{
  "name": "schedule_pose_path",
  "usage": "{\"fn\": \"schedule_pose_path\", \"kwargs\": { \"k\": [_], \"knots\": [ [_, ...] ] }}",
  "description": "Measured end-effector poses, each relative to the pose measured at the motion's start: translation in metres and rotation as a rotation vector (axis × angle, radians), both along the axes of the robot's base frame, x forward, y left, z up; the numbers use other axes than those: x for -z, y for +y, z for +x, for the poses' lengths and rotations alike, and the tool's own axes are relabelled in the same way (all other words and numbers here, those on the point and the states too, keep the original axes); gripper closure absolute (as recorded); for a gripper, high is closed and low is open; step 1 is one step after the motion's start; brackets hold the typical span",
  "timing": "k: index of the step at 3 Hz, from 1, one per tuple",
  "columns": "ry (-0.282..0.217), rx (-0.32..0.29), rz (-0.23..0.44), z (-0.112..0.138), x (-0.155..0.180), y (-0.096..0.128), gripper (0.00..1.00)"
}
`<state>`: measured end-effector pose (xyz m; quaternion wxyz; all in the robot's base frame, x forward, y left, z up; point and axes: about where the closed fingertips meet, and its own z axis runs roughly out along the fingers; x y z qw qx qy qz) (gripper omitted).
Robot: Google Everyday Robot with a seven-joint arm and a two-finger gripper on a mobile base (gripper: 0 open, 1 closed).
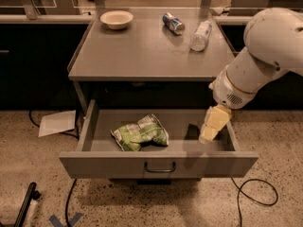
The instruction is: Pick green jalapeno chip bag from top drawer and place on counter
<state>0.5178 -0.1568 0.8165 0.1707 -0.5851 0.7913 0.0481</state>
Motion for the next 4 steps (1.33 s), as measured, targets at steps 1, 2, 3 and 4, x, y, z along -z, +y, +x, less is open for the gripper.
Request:
{"fn": "schedule_pose_path", "kwargs": {
  "k": [1, 2, 3, 4],
  "knots": [
    [0.026, 0.038, 0.074, 0.002, 0.032, 0.009, 0.00],
    [-0.029, 0.027, 0.170, 0.042, 0.054, 0.036, 0.00],
    [-0.066, -0.031, 0.230, 0.083, 0.066, 0.066, 0.00],
    [-0.063, -0.077, 0.291, 0.110, 0.076, 0.092, 0.00]
  ]
}}
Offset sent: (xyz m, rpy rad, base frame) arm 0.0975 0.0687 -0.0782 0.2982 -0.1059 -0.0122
